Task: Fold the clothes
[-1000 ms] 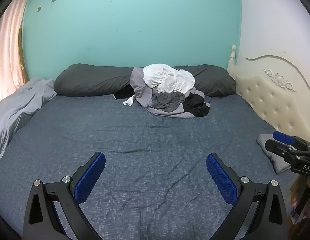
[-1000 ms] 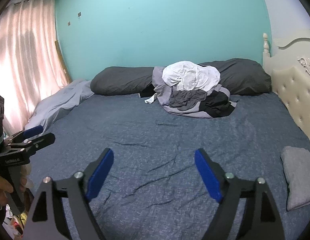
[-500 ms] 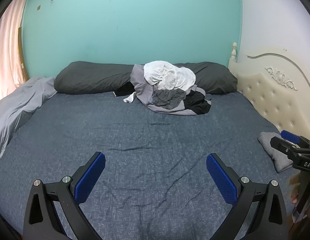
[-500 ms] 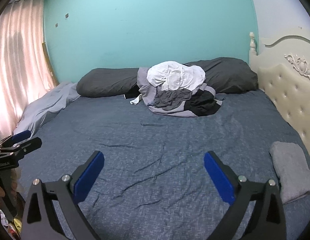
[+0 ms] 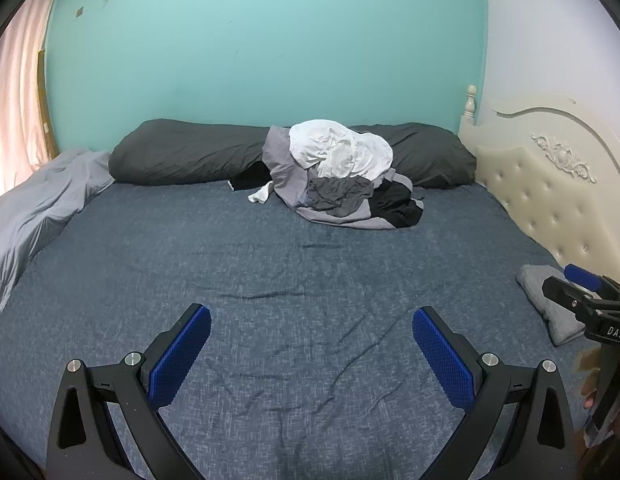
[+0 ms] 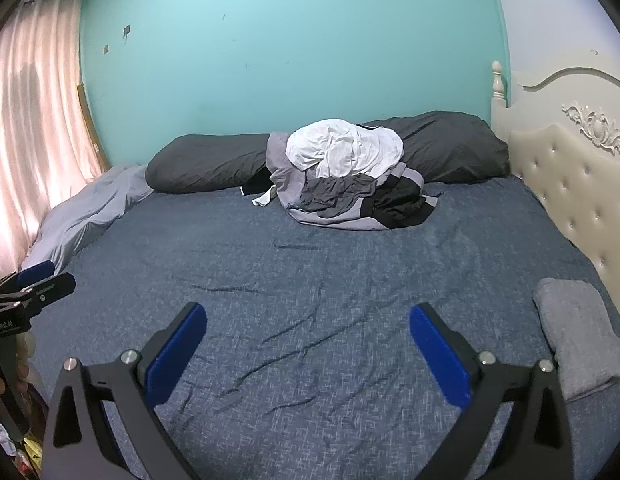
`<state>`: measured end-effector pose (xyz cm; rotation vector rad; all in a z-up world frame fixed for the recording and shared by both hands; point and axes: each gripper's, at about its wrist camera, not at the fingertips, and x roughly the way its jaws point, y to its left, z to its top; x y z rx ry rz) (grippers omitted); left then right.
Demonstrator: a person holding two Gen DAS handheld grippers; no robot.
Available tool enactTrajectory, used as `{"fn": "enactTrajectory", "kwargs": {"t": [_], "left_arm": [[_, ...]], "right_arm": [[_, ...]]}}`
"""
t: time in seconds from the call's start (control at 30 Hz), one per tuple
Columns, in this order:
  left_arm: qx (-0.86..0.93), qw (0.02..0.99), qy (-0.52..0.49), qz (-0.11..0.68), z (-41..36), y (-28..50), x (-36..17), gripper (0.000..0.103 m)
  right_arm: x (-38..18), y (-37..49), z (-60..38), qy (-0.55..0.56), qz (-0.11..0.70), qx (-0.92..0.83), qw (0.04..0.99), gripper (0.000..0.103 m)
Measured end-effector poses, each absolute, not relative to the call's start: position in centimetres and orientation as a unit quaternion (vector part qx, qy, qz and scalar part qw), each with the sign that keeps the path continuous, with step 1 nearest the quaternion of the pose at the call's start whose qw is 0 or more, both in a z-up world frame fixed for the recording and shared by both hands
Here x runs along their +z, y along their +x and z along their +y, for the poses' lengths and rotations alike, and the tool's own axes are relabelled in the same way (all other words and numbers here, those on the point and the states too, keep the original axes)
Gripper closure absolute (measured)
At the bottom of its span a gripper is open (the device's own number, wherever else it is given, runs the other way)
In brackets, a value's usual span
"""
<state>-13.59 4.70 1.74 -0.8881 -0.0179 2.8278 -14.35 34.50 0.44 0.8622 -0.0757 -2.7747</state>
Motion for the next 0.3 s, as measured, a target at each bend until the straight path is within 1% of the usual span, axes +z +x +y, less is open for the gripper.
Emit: {"fn": "enactTrajectory", "kwargs": {"t": [0.3], "left_arm": [[0.949,0.086,-0.303,-0.012,4.5,-13.65,1.52,0.0]], "right_arm": [[0.35,-14.46,34.51,0.295,-0.023,-0.948,0.117,0.001]]}}
